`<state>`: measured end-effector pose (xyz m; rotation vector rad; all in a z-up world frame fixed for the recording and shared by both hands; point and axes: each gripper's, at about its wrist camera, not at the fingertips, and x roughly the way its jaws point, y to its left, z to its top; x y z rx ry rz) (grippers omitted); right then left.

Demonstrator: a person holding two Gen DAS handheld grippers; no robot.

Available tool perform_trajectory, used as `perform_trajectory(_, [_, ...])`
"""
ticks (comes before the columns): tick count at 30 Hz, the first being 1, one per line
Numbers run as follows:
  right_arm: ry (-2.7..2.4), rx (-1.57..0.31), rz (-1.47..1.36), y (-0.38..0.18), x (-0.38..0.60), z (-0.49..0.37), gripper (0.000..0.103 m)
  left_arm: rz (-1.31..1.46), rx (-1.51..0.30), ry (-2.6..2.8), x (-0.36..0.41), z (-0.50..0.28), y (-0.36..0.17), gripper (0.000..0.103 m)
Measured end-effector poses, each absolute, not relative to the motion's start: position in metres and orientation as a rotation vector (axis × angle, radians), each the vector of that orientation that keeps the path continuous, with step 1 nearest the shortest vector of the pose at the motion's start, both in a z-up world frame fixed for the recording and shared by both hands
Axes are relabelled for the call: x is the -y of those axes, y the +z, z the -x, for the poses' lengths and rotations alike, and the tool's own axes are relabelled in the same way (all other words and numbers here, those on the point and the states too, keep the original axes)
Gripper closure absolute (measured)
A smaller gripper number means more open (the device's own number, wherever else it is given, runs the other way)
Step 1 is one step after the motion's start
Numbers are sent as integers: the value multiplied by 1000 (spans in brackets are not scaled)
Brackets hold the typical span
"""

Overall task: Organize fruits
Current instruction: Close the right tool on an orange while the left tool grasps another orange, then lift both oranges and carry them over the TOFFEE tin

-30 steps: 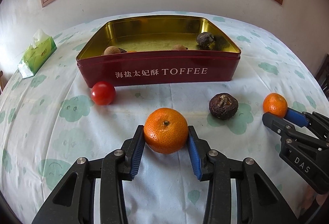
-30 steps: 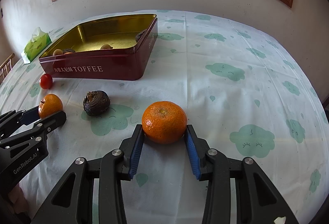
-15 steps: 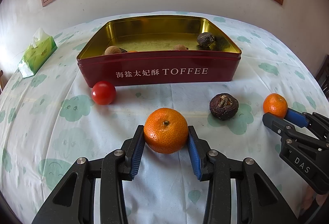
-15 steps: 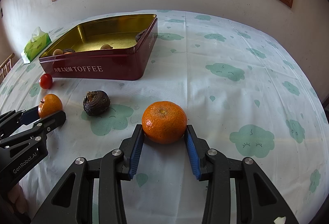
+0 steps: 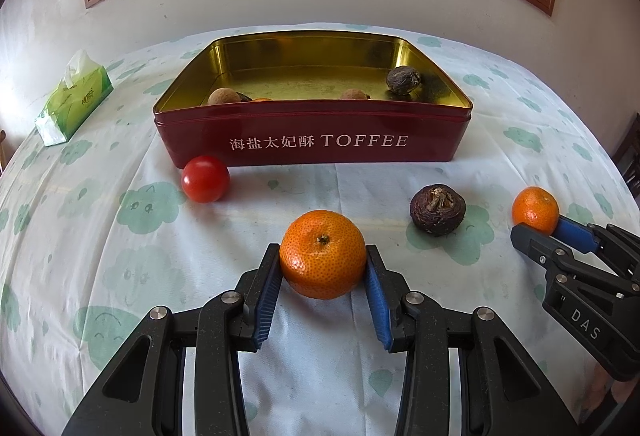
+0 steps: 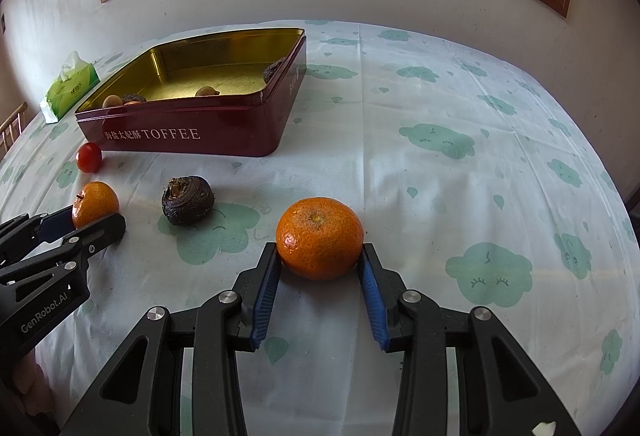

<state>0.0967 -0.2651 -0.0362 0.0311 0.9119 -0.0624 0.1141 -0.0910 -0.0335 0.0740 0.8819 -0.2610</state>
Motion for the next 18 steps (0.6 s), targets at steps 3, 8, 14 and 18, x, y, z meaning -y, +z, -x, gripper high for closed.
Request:
perform_trajectory(3, [-64, -912, -34, -36, 265, -97, 66, -75, -883, -260, 91, -114, -34, 62])
perform_trajectory(8, [-63, -919, -42, -35, 266, -97, 67, -72, -883, -260, 92, -115, -34, 62])
perform_trajectory(14, [-58, -924, -67, -33, 267, -95, 67, -83, -883, -272, 92, -113, -33, 62])
perform_trajectory(18, [-57, -919, -75, -30, 266, -95, 67, -75, -891, -278, 89, -113, -33, 62])
